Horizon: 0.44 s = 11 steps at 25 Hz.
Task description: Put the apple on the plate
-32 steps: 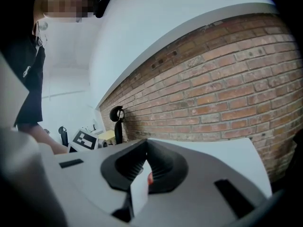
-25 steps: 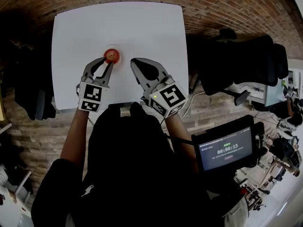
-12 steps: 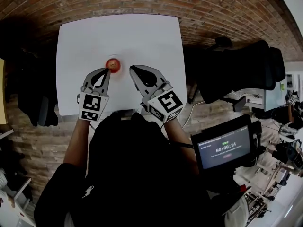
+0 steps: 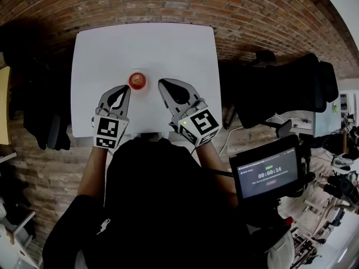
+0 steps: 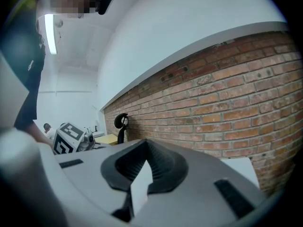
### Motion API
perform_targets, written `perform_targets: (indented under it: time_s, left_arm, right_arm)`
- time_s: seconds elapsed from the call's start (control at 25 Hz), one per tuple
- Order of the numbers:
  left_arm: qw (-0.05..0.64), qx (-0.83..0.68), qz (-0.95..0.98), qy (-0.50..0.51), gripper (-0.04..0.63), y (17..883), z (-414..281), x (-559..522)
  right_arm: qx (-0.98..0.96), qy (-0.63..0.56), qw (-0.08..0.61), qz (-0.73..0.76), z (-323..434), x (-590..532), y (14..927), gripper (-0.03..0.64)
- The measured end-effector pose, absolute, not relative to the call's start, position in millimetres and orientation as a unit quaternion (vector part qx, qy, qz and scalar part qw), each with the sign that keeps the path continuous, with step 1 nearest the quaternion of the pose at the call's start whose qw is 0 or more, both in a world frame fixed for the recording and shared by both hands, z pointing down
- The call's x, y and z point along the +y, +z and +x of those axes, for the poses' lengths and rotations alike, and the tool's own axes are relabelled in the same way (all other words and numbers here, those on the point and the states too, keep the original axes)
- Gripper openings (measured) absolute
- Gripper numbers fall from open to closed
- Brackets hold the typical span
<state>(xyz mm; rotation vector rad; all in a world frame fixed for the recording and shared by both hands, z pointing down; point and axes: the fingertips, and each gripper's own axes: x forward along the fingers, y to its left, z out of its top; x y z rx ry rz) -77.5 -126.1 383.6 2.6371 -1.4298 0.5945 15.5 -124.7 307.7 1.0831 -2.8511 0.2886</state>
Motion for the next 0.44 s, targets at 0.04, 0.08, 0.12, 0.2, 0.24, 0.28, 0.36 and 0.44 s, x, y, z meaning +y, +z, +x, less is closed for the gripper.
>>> perform_targets:
  time_s: [0.04, 0.08, 0.12, 0.2, 0.24, 0.28, 0.36, 0.44]
  left_arm:
    - [0.045, -0.468, 0.861, 0.195, 0.006, 385.0, -78.9, -125.5]
    - [0.047, -0.469, 0.860, 0.195, 0.006, 386.4, -80.0, -125.4]
    - [0.049, -0.470, 0.859, 0.196, 0.006, 387.6, -80.5, -126.1]
    - [0.049, -0.470, 0.858, 0.199, 0.006, 389.1, -80.8, -128.1]
    - [0.048, -0.470, 0.858, 0.201, 0.006, 389.5, -81.0, -128.9]
    - [0.046, -0.471, 0.858, 0.202, 0.006, 389.8, -81.4, -129.5]
    - [0.044, -0.472, 0.857, 0.204, 0.006, 390.9, -82.6, -130.2]
    - [0.041, -0.472, 0.856, 0.205, 0.006, 392.6, -83.6, -130.5]
  right_arm:
    - [-0.930, 0.094, 0.039, 0.353, 15.5, -124.8, 307.1, 0.003]
    - [-0.930, 0.094, 0.039, 0.353, 16.0, -125.3, 306.8, 0.003]
    - [-0.930, 0.093, 0.039, 0.354, 16.8, -126.3, 306.6, 0.003]
    - [-0.929, 0.093, 0.038, 0.356, 18.0, -128.5, 306.8, 0.002]
    - [-0.929, 0.093, 0.039, 0.356, 17.9, -129.1, 307.4, 0.003]
    - [-0.929, 0.093, 0.040, 0.356, 17.2, -129.4, 308.1, 0.002]
    - [-0.930, 0.093, 0.042, 0.354, 15.3, -129.3, 309.9, 0.002]
    - [-0.930, 0.093, 0.045, 0.352, 13.4, -128.9, 312.0, 0.002]
